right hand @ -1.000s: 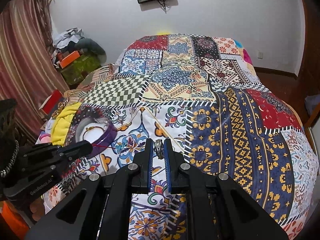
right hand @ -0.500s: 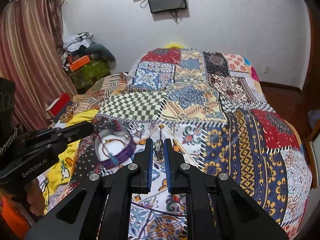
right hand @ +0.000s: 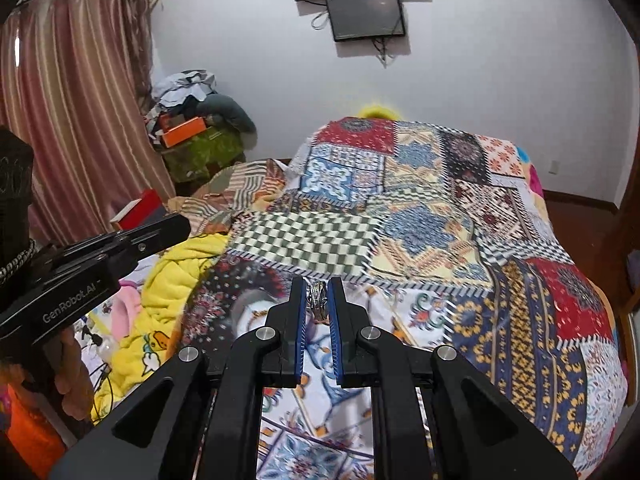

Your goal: Organize jewelry

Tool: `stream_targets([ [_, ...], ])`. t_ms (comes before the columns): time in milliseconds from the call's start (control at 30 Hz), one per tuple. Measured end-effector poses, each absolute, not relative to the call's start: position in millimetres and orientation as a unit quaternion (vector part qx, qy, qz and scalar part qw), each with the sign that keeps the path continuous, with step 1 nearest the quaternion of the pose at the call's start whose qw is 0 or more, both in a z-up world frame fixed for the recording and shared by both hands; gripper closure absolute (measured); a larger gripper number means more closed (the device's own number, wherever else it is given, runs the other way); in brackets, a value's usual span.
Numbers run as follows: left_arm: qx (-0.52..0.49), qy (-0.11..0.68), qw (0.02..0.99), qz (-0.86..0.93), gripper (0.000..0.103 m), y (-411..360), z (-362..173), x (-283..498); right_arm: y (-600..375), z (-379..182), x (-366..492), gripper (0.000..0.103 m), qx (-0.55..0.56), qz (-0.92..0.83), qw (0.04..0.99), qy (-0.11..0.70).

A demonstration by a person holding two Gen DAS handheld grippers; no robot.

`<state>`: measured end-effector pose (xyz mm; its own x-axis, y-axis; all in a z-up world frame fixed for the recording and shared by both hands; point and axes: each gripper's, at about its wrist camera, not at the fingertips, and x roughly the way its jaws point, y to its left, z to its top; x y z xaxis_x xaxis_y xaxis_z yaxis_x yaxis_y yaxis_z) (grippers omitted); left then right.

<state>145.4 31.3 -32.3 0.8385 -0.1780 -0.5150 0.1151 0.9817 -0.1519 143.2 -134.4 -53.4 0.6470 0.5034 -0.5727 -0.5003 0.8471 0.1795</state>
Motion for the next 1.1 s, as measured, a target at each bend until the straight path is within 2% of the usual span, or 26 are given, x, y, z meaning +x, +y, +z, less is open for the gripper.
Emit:
stream_targets([
  [267,-0.063,0.286,0.954,-0.068,0.103,48.0,-43.4,152.9,-106.8,-57.2,146.0,0.093,-0.015,0.299,0.9,0.318],
  [600,-0.053,0.355,0.932,-0.047,0.1,55.3,-93.8,164.5,-85.4,-78.2,162.8,0.093,-0.032,0.31,0.884,0.349],
  [767,-0.042,0.377,0.925,-0.025,0.091,62.7,-110.7,167.2,-68.3,-89.5,167.1,0.093,-0.044,0.322,0.874,0.361],
  [933,-0.034,0.382,0.923,-0.012,0.071,67.8,-120.2,166.5,-55.1,-98.9,169.0,0.093,-0.057,0.329,0.867,0.369],
  [1033,-0.038,0.382,0.923,-0.006,0.068,71.2,-121.7,166.2,-52.2,-101.0,172.2,0.093,-0.06,0.33,0.863,0.377],
  [1100,-0.04,0.383,0.923,-0.003,0.068,73.3,-121.8,166.8,-52.8,-101.8,175.1,0.086,-0.056,0.331,0.859,0.386],
])
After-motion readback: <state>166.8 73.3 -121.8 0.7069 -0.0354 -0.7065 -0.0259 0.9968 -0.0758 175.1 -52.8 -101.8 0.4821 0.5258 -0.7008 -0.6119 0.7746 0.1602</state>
